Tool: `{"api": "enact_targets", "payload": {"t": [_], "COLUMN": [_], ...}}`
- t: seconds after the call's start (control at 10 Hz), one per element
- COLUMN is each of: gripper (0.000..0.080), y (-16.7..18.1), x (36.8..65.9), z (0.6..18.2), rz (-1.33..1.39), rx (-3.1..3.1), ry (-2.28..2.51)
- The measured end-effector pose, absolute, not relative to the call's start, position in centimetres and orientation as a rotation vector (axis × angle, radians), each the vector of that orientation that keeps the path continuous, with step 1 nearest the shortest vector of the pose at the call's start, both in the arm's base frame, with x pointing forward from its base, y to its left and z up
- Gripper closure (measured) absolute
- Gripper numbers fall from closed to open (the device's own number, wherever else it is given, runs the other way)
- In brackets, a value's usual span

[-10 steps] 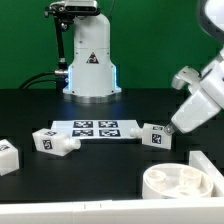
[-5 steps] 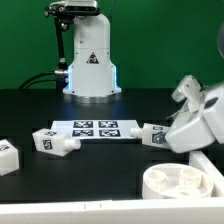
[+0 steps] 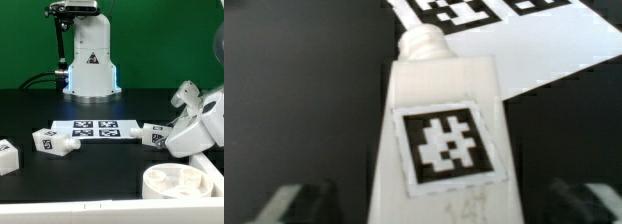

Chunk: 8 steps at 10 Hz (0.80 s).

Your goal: Assemble stool

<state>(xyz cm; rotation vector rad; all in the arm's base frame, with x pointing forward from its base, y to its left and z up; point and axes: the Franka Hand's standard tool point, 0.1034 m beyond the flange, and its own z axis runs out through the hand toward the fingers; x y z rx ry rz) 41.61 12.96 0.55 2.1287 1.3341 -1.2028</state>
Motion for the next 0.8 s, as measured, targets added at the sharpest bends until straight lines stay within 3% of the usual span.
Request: {"api": "enact_targets", "payload": {"t": [0.1,0.2,0.3,0.7,0.8], "gripper": [0.0436,0.0476,0.0476,0.0476,0.0476], "y": [13.0,12.9,12.8,10.4,10.1], "x": [41.6,41.6,41.6,45.1,45.3], "z": [0.5,0.6,0.9,8.7,7.9], "rz": [-1.203,-1.205,-1.227,-1.489,-1.513], "rx": [2.129,2.128,2.134,2.301,2.345], "ry": [1.334,1.333,1.32,1.024,0.994]}}
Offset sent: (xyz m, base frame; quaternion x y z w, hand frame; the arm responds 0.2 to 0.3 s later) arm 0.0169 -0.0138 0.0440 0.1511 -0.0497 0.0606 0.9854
